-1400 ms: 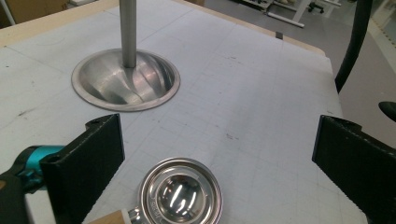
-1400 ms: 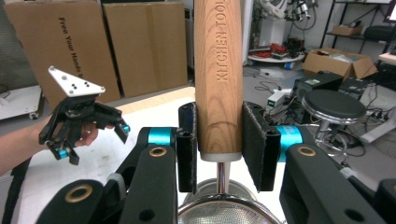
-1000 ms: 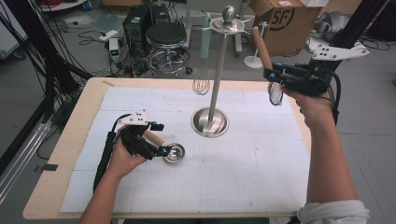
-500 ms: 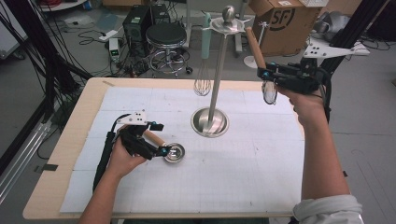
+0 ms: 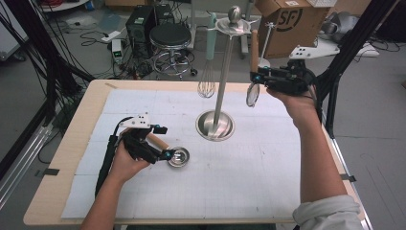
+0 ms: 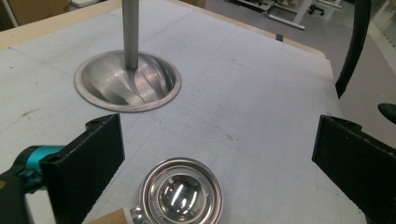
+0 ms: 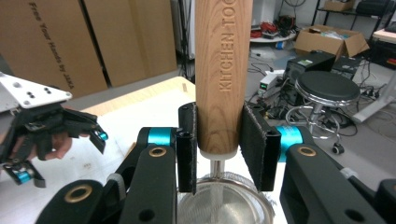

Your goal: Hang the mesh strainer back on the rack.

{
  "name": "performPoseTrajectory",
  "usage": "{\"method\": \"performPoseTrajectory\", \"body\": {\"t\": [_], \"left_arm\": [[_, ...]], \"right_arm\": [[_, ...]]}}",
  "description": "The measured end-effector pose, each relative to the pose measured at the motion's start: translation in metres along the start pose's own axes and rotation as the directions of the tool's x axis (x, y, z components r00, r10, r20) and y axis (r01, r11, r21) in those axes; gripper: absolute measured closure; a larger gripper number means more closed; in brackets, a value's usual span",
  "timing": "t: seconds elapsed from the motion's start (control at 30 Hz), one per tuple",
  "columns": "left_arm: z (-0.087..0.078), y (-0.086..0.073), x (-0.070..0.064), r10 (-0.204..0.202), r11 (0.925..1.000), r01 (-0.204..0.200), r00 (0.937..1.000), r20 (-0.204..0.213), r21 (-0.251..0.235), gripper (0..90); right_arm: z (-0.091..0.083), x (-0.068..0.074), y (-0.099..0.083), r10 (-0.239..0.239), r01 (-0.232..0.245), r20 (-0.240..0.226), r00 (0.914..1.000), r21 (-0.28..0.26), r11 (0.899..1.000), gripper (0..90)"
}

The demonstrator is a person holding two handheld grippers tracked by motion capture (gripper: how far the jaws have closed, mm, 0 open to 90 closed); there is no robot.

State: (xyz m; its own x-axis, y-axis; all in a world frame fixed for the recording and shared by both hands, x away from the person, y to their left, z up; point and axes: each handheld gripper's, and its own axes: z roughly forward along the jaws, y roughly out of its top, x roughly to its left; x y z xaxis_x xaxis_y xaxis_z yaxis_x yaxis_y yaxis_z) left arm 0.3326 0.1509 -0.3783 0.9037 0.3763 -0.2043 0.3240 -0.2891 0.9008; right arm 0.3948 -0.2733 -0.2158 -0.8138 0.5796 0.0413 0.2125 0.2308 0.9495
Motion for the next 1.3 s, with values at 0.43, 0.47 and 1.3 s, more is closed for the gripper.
{"method": "performPoseTrajectory", "body": {"t": [0.43, 0.47, 1.3], "left_arm": [[0.000, -0.001, 0.000, 0.003, 1.0000, -0.003, 1.0000, -0.002, 0.009, 2.9], [0.000, -0.001, 0.000, 0.004, 0.9999, -0.004, 1.0000, -0.002, 0.012, 2.9], [0.002, -0.001, 0.000, 0.006, 0.9998, -0.006, 1.0000, 0.003, 0.020, 2.9]], "right_arm": [[0.006, 0.007, -0.008, -0.013, 0.013, 0.008, 0.9999, 0.016, 1.000, 55.4], [0.005, 0.007, -0.008, -0.017, 0.017, 0.009, 0.9998, 0.020, 1.000, 54.6], [-0.009, 0.040, -0.036, -0.096, 0.097, -0.095, 0.9908, 0.006, 0.995, 33.0]]}}
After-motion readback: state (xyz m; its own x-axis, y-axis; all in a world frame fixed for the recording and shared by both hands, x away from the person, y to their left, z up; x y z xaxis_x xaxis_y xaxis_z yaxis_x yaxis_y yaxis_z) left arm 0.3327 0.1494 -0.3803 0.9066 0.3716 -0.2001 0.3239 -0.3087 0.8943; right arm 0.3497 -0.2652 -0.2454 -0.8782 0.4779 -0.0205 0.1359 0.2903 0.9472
